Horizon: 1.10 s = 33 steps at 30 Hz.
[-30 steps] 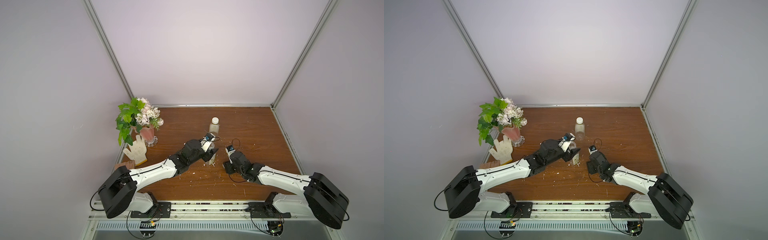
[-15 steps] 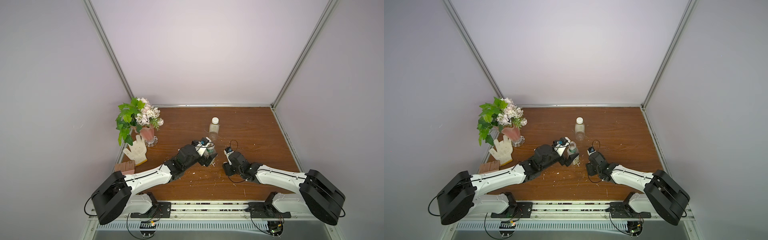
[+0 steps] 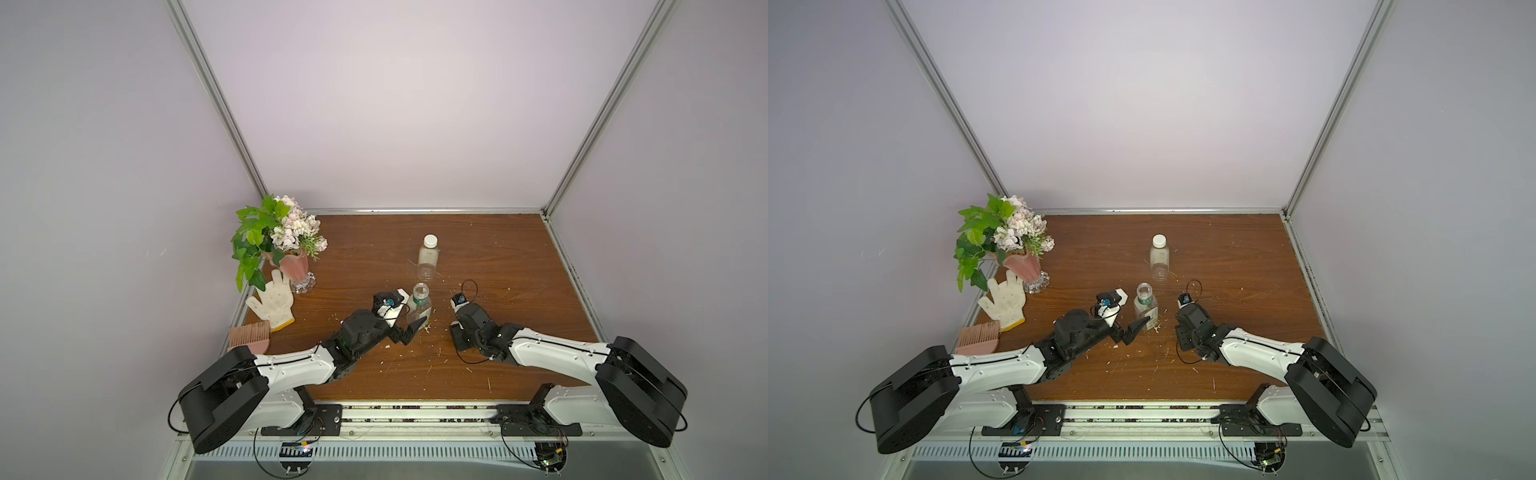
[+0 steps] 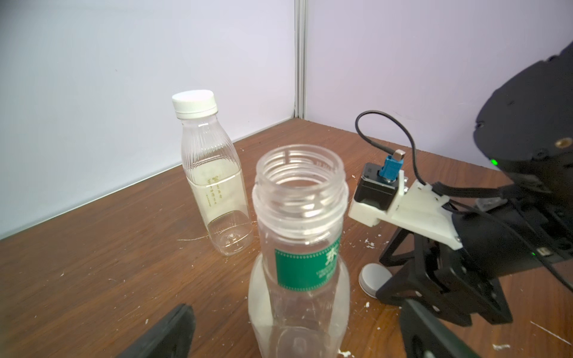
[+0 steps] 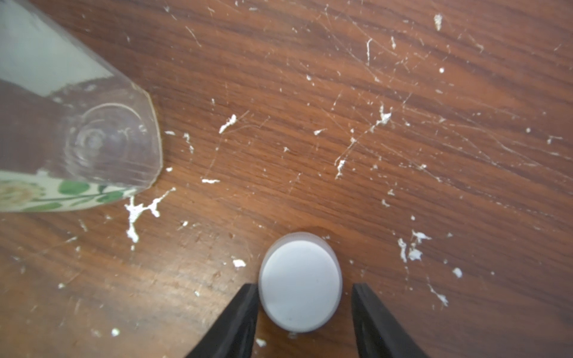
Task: Screw on the bottle caps
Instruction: Place the bottle cap at the center of the board, then pick up the bottle cap from the center of the board.
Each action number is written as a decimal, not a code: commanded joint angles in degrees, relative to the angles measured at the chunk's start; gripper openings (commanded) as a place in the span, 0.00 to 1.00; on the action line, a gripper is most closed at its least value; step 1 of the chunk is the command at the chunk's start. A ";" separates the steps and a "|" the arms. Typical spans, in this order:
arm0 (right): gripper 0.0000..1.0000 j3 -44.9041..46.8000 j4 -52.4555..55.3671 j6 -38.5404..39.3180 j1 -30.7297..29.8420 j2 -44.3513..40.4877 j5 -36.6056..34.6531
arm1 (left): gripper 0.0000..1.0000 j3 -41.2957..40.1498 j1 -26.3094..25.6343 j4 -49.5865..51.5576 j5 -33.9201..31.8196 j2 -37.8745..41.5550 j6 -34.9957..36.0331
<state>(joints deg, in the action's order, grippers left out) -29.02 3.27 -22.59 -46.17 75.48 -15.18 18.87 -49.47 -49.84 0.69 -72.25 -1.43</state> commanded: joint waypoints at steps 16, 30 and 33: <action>0.54 -1.75 0.34 -0.01 -0.30 -2.87 0.98 | 0.96 -2.26 3.46 -20.98 10.53 -10.98 1.17; 0.54 -2.45 2.79 -0.13 -0.34 -5.56 0.21 | 0.86 -3.21 4.31 -34.92 11.47 -20.04 -0.92; 0.54 -2.53 3.27 -0.03 -0.30 -6.04 0.02 | 0.81 -2.76 4.36 -36.04 12.01 -21.58 -1.03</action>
<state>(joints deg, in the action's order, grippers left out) -29.67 5.08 -22.55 -46.17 71.02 -14.68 16.12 -45.71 -81.10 11.44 -92.92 -1.83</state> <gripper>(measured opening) 0.542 0.819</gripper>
